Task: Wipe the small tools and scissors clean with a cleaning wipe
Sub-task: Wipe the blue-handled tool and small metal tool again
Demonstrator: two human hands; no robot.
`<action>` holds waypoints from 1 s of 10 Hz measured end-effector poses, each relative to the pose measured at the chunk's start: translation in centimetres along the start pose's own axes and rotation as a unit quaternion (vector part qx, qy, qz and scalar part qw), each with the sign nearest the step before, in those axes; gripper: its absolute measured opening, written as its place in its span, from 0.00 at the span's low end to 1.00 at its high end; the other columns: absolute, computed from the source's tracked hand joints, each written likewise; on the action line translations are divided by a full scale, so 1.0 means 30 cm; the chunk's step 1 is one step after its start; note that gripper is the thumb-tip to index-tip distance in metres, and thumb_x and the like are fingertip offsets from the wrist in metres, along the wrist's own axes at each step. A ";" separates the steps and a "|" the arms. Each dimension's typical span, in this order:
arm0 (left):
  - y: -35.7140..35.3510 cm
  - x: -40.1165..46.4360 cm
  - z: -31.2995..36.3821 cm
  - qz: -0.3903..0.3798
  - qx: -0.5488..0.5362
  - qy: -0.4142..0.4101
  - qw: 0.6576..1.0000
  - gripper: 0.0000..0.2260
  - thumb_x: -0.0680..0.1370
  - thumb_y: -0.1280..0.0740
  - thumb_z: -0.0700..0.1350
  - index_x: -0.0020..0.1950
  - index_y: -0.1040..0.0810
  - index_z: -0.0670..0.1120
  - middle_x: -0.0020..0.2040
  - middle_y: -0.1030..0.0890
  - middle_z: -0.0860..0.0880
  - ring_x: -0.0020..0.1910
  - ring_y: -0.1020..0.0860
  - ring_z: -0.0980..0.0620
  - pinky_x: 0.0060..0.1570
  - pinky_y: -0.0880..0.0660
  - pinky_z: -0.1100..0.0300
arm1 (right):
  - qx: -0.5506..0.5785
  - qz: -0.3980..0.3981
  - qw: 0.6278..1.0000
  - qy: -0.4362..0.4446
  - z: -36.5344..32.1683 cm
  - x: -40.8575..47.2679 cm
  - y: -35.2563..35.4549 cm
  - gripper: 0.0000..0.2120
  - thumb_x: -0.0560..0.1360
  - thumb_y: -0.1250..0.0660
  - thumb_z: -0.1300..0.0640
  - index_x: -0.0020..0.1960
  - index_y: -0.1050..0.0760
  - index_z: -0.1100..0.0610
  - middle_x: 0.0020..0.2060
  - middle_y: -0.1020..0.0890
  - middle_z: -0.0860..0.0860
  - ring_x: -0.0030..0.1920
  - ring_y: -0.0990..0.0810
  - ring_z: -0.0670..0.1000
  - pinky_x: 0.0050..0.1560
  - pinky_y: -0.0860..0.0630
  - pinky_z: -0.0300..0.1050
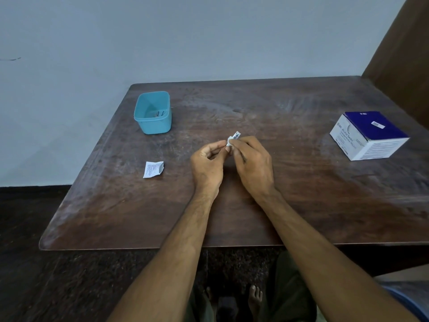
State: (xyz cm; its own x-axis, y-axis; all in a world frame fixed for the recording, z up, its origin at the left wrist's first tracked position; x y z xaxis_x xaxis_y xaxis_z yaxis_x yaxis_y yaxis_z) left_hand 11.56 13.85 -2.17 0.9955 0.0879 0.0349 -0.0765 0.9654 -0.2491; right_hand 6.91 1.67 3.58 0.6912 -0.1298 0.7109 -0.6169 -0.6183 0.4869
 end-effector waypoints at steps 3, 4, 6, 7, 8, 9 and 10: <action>0.008 -0.007 0.006 0.017 -0.007 -0.009 1.000 0.08 0.73 0.29 0.32 0.47 0.17 0.44 0.43 0.15 0.47 0.45 0.16 0.53 0.45 0.21 0.64 | -0.050 -0.083 0.995 0.024 -0.020 -0.007 -0.042 0.10 0.73 0.37 0.70 0.52 0.20 0.65 0.47 0.20 0.59 0.46 0.22 0.59 0.45 0.22 0.55; 0.007 -0.007 -0.002 0.021 0.005 -0.007 1.000 0.08 0.73 0.28 0.32 0.48 0.17 0.42 0.44 0.14 0.45 0.45 0.15 0.50 0.49 0.20 0.58 | -0.024 -0.008 0.999 -0.020 0.004 0.009 0.008 0.10 0.75 0.37 0.65 0.53 0.19 0.64 0.45 0.20 0.56 0.44 0.21 0.55 0.44 0.23 0.46; 0.005 0.010 -0.008 0.014 0.064 -0.006 0.998 0.12 0.74 0.29 0.34 0.56 0.18 0.42 0.45 0.14 0.50 0.47 0.16 0.54 0.51 0.20 0.60 | -0.037 -0.092 0.995 -0.008 -0.010 -0.001 -0.034 0.10 0.75 0.38 0.66 0.53 0.19 0.64 0.48 0.20 0.58 0.47 0.22 0.58 0.45 0.23 0.53; -0.010 0.008 0.001 0.004 0.165 -0.023 0.986 0.08 0.76 0.30 0.38 0.51 0.15 0.48 0.42 0.14 0.54 0.44 0.16 0.58 0.49 0.20 0.59 | -0.053 -0.119 0.992 -0.004 -0.004 -0.001 -0.048 0.10 0.74 0.36 0.68 0.53 0.20 0.64 0.48 0.20 0.59 0.48 0.22 0.58 0.46 0.23 0.54; -0.014 -0.008 0.020 0.029 0.231 -0.026 0.972 0.07 0.76 0.32 0.41 0.44 0.15 0.51 0.37 0.16 0.58 0.38 0.18 0.62 0.41 0.22 0.63 | -0.064 -0.142 0.988 0.012 -0.022 0.000 -0.065 0.10 0.74 0.36 0.68 0.53 0.20 0.65 0.49 0.20 0.59 0.48 0.22 0.59 0.47 0.23 0.56; -0.003 -0.013 0.034 0.057 0.235 -0.023 0.970 0.05 0.76 0.31 0.41 0.46 0.15 0.49 0.38 0.16 0.56 0.38 0.18 0.61 0.42 0.21 0.63 | -0.055 -0.143 0.988 0.008 -0.016 0.004 -0.056 0.10 0.73 0.36 0.69 0.53 0.20 0.64 0.48 0.20 0.60 0.48 0.22 0.59 0.47 0.23 0.55; 0.007 -0.007 0.027 0.076 0.217 -0.024 0.973 0.04 0.75 0.30 0.40 0.47 0.16 0.47 0.39 0.16 0.53 0.39 0.17 0.58 0.44 0.19 0.59 | -0.068 -0.134 0.989 -0.009 0.000 0.018 -0.031 0.11 0.75 0.37 0.65 0.54 0.20 0.64 0.49 0.21 0.58 0.48 0.22 0.58 0.46 0.23 0.54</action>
State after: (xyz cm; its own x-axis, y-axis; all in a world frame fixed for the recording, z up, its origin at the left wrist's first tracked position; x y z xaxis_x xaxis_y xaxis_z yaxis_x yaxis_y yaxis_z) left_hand 11.28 14.22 -1.45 0.9679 0.2388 0.0777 -0.2492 0.9522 0.1770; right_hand 7.85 2.19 3.51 0.8429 0.0098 0.5380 -0.4545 -0.5222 0.7216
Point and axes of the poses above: each hand's wrist, its own x-axis towards the middle knuckle, its own y-axis out of the back of the hand, z = x × y, the point moved 9 cm from there along x, towards the middle knuckle
